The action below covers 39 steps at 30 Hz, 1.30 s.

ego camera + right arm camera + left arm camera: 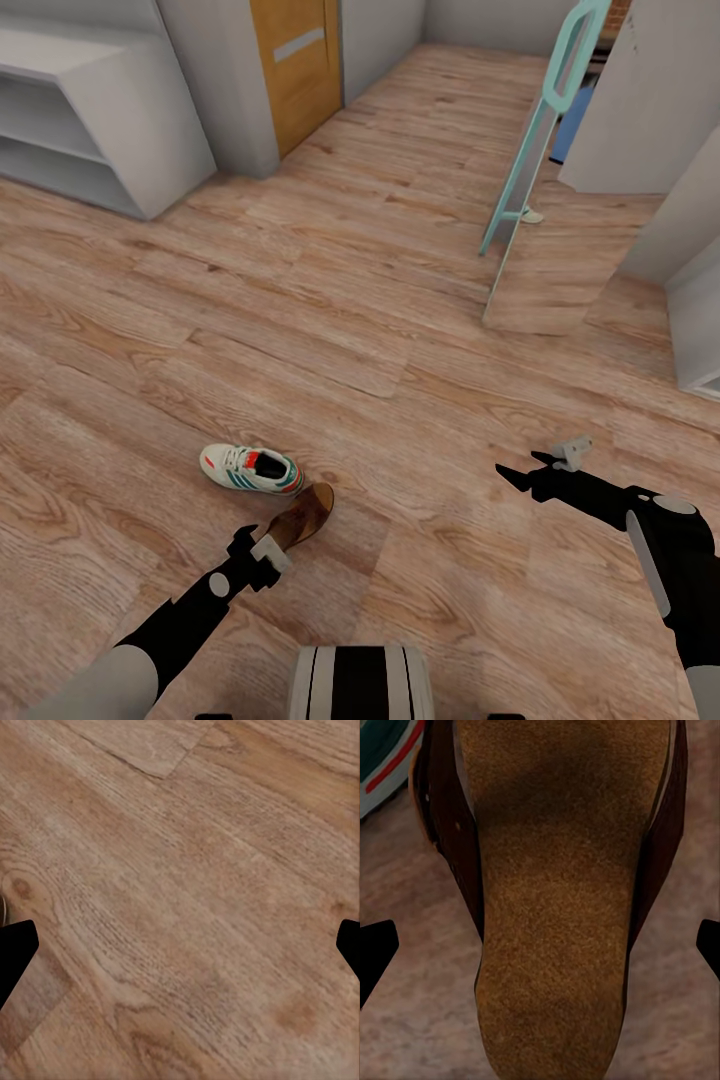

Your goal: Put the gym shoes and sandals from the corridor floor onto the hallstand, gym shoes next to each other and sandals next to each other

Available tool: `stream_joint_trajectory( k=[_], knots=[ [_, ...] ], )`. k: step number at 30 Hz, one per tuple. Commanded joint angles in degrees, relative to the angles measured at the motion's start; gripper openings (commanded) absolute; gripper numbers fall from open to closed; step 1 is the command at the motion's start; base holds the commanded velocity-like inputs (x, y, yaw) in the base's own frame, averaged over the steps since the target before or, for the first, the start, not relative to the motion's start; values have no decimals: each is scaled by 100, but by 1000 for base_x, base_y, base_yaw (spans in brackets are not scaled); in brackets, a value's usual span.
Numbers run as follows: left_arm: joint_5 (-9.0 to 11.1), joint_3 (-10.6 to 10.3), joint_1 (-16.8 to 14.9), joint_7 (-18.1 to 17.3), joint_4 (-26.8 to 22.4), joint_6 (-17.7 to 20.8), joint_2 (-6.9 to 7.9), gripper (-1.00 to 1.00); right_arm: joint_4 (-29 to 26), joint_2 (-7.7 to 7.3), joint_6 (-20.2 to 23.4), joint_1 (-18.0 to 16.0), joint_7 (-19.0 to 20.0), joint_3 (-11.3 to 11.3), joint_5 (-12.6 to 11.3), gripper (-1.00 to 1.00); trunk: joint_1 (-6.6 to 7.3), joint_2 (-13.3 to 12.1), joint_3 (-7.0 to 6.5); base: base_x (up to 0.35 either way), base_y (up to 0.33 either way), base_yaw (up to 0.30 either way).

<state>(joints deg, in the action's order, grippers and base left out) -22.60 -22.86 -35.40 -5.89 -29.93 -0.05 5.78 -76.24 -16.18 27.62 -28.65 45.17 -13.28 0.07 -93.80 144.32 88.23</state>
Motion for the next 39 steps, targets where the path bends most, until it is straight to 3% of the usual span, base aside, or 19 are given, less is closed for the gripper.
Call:
stream_joint_trajectory(
  k=[1,25,39],
  knots=[
    [-60,-9,-1,-9,-9,-1,3,100,-5,1,41,-4,27,-8,1,100,1,1,7,0,0,28],
    [-60,-18,-2,48,-39,3,1,100,-5,-8,41,-3,27,-8,-3,100,1,1,35,25,17,12],
    [-291,-20,-9,53,10,13,-24,100,-88,-8,41,-3,27,-8,1,100,1,1,35,1,1,0]
  ],
)
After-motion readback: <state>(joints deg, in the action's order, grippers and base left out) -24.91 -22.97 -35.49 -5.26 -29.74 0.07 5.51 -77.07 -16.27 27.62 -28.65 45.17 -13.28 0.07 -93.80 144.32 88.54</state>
